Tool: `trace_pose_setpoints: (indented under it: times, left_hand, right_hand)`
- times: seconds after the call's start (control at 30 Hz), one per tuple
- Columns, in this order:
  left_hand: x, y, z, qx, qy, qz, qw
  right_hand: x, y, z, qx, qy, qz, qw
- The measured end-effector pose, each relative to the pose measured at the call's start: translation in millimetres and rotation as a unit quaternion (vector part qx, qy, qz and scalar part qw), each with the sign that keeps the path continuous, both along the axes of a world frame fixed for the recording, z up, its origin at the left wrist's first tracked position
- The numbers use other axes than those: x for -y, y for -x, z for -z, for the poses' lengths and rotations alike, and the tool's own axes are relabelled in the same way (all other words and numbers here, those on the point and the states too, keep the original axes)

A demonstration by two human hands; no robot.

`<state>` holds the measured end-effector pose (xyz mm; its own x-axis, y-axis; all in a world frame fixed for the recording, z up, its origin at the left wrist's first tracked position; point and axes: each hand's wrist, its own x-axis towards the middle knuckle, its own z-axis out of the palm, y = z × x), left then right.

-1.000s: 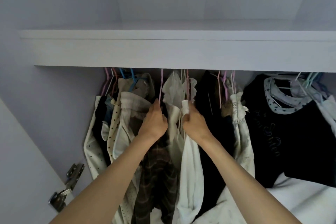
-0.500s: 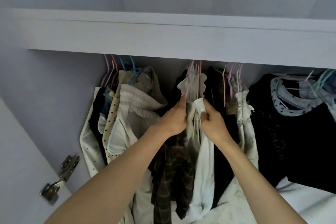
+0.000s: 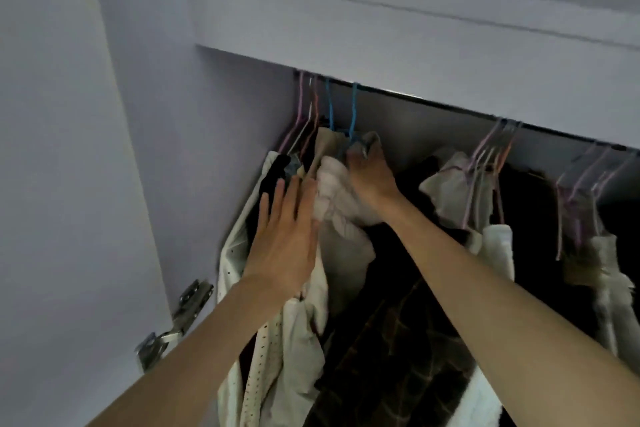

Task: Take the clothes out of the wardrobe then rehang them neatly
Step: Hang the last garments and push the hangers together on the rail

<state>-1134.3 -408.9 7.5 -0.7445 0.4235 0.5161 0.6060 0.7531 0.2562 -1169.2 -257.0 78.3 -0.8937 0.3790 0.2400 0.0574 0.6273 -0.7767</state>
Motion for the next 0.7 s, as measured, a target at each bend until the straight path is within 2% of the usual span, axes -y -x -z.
trace_pose_setpoints:
  times: [0.1,0.2,0.3,0.5,0.7]
  left_hand:
    - [6,13,9,-0.037,-0.005,-0.027,0.999]
    - [9,19,14,-0.075,-0.041,-0.023,0.996]
    - [11,21,16,-0.086,-0.082,-0.018,0.993]
    - [1,14,14,-0.058,-0.072,-0.052,0.994]
    - [4,10,11,-0.069,-0.089,-0.056,0.992]
  right_hand:
    - [4,46,9,-0.036,0.017,0.022,0.999]
    - [16,75,23,-0.091,0.058,0.000,0.994]
    - [30,90,26,-0.106,0.080,-0.034,0.991]
    - [27,91,15,-0.074,0.040,-0.062,0.995]
    - [29,63,9,-0.032,0.024,-0.100,0.994]
